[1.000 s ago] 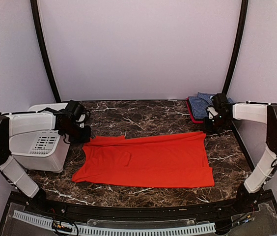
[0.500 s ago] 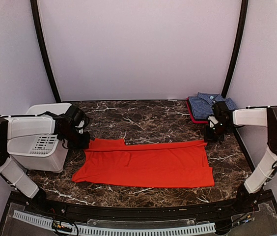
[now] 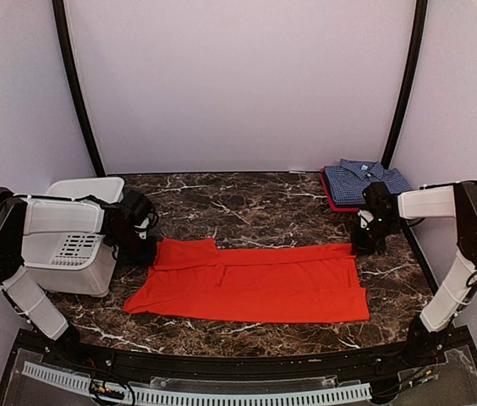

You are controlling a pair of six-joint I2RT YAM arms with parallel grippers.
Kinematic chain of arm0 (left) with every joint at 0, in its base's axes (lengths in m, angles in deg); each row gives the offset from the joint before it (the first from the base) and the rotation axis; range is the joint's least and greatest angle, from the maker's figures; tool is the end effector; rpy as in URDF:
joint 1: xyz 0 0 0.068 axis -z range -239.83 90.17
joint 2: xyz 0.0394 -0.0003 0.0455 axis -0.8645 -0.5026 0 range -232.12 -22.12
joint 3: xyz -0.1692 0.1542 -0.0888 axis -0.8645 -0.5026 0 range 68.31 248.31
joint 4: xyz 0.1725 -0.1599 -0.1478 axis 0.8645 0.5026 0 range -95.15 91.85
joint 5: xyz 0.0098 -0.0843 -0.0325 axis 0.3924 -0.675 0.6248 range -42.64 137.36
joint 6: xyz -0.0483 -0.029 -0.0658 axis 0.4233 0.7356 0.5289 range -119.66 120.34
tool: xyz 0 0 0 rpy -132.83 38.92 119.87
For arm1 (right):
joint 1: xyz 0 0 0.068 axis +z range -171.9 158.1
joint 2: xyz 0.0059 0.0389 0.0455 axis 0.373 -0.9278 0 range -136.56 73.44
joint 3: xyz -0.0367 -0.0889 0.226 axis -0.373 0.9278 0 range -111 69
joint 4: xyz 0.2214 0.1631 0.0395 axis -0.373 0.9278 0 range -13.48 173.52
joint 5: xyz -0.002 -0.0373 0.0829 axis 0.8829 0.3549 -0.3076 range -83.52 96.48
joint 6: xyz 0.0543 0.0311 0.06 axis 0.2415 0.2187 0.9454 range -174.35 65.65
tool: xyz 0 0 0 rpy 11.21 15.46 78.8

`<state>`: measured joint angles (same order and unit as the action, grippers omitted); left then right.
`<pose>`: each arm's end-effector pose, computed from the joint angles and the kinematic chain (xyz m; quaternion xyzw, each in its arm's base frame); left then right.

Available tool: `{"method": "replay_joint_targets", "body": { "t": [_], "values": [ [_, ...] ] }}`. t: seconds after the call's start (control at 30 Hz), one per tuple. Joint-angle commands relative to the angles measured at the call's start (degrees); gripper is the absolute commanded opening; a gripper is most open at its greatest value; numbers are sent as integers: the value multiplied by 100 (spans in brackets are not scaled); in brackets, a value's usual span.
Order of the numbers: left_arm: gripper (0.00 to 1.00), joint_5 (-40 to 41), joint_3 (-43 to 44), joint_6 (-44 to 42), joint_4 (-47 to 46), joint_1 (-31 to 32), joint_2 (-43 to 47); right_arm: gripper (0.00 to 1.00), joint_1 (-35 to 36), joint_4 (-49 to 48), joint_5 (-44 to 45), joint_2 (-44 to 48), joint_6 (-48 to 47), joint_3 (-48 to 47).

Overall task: Fold and stack the mixed laundry pile
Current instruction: Fold the 1/3-folded T-shirt at the center of the board.

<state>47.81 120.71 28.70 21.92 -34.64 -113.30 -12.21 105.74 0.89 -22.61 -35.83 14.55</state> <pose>0.2976 -0.1393 0.0942 -0.0278 0.9775 -0.0908 0.1885 0.3243 0.0629 0.0767 0.0677 0.9826 0.0872 0.1497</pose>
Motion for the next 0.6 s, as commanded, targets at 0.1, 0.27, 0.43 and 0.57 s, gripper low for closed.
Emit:
{"method": "replay_joint_targets", "body": {
  "t": [0.1, 0.27, 0.43, 0.57],
  "values": [
    [22, 173, 194, 12, 666, 3, 118, 29, -11, 430, 26, 239, 57, 1],
    [36, 109, 659, -137, 762, 3, 675, 41, 3, 573, -103, 721, -8, -398],
    [38, -293, 1178, -412, 529, 3, 527, 40, 114, 397, -383, 517, -299, -835],
    [38, -587, 1417, -552, 383, 36, 93, 37, 331, 518, -387, 98, -474, -1097]
  ]
}}
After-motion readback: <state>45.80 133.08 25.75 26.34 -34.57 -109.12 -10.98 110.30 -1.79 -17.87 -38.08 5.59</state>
